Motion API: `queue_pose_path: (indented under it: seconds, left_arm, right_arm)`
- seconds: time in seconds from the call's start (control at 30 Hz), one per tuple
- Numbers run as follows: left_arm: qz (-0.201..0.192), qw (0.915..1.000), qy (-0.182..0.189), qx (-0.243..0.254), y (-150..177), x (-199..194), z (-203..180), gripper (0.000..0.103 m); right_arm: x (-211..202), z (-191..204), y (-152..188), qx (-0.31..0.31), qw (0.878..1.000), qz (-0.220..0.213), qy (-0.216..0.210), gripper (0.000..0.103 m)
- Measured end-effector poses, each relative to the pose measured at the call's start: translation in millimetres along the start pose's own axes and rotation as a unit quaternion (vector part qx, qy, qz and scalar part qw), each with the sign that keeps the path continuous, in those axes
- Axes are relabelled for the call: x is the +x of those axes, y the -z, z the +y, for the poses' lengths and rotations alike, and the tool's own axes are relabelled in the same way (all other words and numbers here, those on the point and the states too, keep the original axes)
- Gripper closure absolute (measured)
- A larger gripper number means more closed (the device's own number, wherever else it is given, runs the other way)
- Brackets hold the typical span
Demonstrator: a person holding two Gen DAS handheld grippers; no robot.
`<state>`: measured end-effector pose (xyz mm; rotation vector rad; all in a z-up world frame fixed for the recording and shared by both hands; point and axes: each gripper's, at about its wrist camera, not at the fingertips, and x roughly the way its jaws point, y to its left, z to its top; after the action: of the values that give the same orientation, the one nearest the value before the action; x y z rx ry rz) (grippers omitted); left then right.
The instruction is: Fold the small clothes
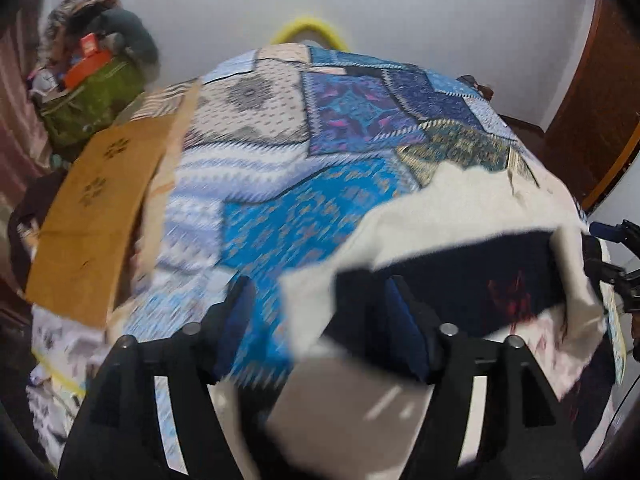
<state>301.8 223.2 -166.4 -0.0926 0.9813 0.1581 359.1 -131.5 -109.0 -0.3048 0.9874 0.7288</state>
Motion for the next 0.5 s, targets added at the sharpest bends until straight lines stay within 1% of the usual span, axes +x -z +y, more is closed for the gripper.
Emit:
queue_pose_path:
  seconds: [0.07,0.13,0.17,0.2,0.23,0.27,0.3,0.33,0.37,0.47,0.5]
  left_arm:
    - [0.005,0.9999,-0.013,-0.009,23.0,-13.9,16.6,0.035]
    - [0.017,0.9993,-0.024,-0.023,43.7,-22.1,33.0,0.035]
    - [0.025,0.9987,-0.029,-0.035,56.5,-25.6,43.2,0.035]
    - [0.03,0.9981,-0.031,-0.045,65.7,-27.5,49.4,0.035]
    - [0.036,0.9972,-0.031,-0.057,74.5,-28.4,55.9,0.035]
    - [0.051,0.9952,-0.03,-0.078,86.0,-27.8,66.1,0.035]
    - [0.06,0.9935,-0.027,-0.093,93.3,-27.9,72.4,0.035]
    - [0.064,0.9918,-0.022,-0.108,100.4,-28.6,77.7,0.035]
    - [0.068,0.9895,-0.011,-0.127,107.2,-28.6,82.6,0.035]
    - [0.074,0.9845,0.021,-0.158,115.4,-27.0,84.6,0.035]
    - [0.073,0.9837,0.029,-0.162,114.0,-25.5,81.7,0.035]
  right_arm:
    - [10.9,9.0,16.7,-0.016,1.0,0.02,0.013,0.02]
    - [21.0,14.0,28.6,-0.024,0.999,0.029,0.024,0.02]
    - [26.0,16.4,32.7,-0.03,0.999,0.032,0.027,0.023]
    - [30.6,18.3,36.8,-0.036,0.998,0.033,0.033,0.028]
    - [34.5,19.4,40.8,-0.04,0.998,0.033,0.04,0.039]
    - [36.9,19.3,42.9,-0.04,0.998,0.033,0.041,0.049]
    - [37.3,17.3,44.9,-0.034,0.998,0.03,0.041,0.053]
    - [34.8,14.8,46.3,-0.028,0.999,0.023,0.04,0.061]
    - [30.5,12.8,48.8,-0.024,0.999,0.018,0.038,0.072]
    - [13.8,5.5,52.4,-0.008,0.999,0.001,0.033,0.085]
    - [6.9,2.7,53.5,-0.002,0.999,-0.006,0.034,0.086]
